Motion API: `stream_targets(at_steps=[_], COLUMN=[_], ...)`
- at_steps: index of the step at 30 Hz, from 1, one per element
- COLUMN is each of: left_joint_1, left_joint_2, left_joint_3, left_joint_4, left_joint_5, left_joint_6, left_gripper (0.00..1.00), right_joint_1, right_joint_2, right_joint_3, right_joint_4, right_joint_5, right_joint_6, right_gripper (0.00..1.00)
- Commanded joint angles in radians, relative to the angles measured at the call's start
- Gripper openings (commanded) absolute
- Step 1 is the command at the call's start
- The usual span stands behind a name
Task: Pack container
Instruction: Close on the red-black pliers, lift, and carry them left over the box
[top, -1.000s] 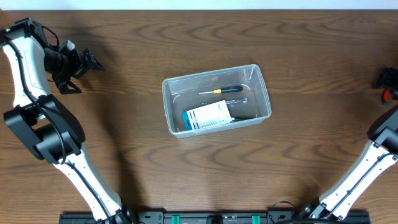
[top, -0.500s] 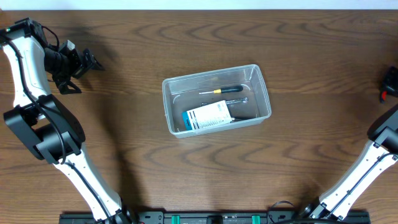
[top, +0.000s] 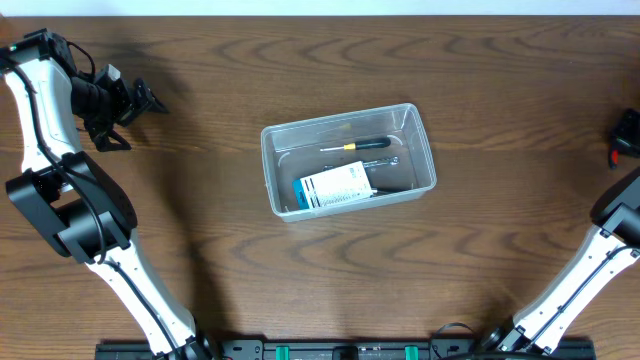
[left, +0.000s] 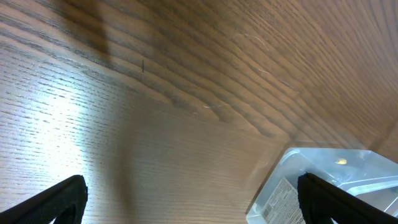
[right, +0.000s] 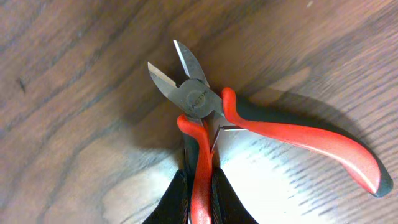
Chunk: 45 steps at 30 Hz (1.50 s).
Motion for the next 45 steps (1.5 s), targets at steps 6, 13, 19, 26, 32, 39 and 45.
stream_targets(at_steps=[6, 13, 19, 26, 32, 39, 45], left_joint_1=[0.004, 0.004, 0.004, 0.004, 0.004, 0.004, 0.004], left_joint_2=[-0.026, -0.026, -0.026, -0.026, -0.026, -0.026, -0.026], left_joint_3=[0.019, 0.019, 0.019, 0.019, 0.019, 0.019, 0.019], left_joint_4=[-0.002, -0.002, -0.002, -0.002, -0.002, -0.002, -0.002], left_joint_5=[-0.005, -0.005, -0.005, -0.005, -0.005, -0.005, -0.005], left_joint_6=[0.002, 0.002, 0.002, 0.002, 0.002, 0.002, 0.002], left_gripper=[0.98, 0.98, 0.98, 0.98, 0.98, 0.98, 0.98], right_joint_1=[0.130, 0.339, 0.575, 0.824, 1.009, 1.147, 1.186], right_joint_2=[-0.280, -0.526, -0.613, -0.611, -0.609, -0.605, -0.605], right_joint_3=[-0.001, -0.001, -0.001, -0.011, -0.011, -0.072, -0.233], right_joint_4=[-0.050, -0.161, -0.283, -0.413, -0.426, -0.429, -0.370], right_joint_5=[-0.124, -0.247, -0.246, -0.246, -0.247, -0.246, -0.241], right_joint_6=[-0.201, -0.459, -0.628, -0.732, -0.772, -0.779, -0.817], right_gripper=[0.01, 0.01, 0.03, 0.08, 0.07, 0.06, 0.06])
